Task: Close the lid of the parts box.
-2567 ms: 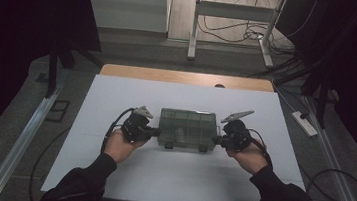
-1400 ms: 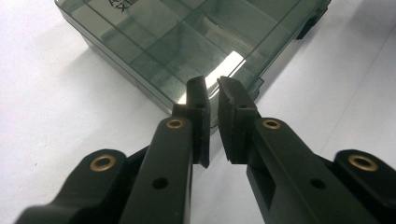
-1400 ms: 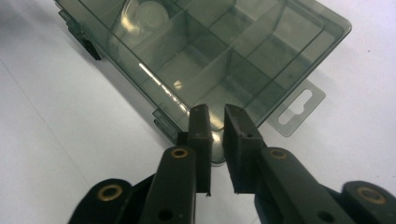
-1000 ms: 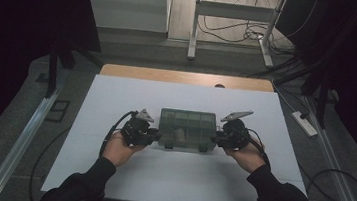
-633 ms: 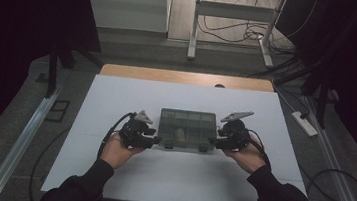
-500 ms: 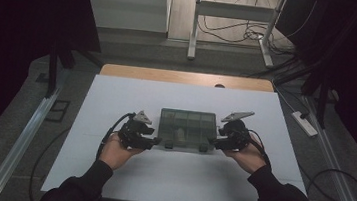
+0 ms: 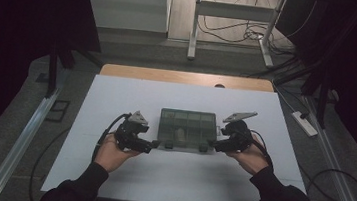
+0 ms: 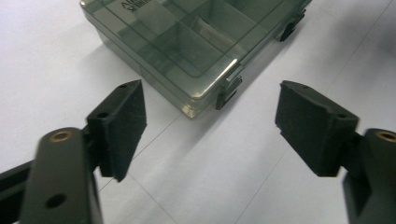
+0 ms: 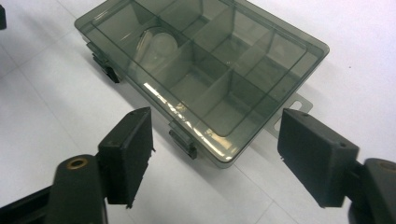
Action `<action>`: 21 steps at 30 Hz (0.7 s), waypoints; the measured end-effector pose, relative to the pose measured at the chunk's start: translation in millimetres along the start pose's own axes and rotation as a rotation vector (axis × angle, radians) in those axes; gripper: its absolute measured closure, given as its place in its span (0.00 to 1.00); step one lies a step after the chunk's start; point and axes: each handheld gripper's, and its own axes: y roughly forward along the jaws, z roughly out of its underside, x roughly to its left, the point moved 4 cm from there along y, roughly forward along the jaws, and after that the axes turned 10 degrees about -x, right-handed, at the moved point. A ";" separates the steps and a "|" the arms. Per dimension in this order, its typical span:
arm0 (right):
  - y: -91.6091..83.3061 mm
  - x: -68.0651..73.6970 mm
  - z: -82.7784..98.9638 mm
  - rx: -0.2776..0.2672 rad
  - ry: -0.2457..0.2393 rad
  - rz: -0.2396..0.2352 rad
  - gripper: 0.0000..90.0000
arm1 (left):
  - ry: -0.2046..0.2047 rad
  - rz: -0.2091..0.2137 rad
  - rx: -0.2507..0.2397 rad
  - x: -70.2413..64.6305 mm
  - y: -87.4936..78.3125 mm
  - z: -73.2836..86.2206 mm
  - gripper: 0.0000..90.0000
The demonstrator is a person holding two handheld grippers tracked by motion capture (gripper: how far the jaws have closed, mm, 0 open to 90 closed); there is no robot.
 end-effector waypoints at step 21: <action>-6.5 8.3 5.3 0.009 -0.017 -0.044 0.09 | -0.011 -0.012 -0.004 5.3 -20.2 10.0 0.08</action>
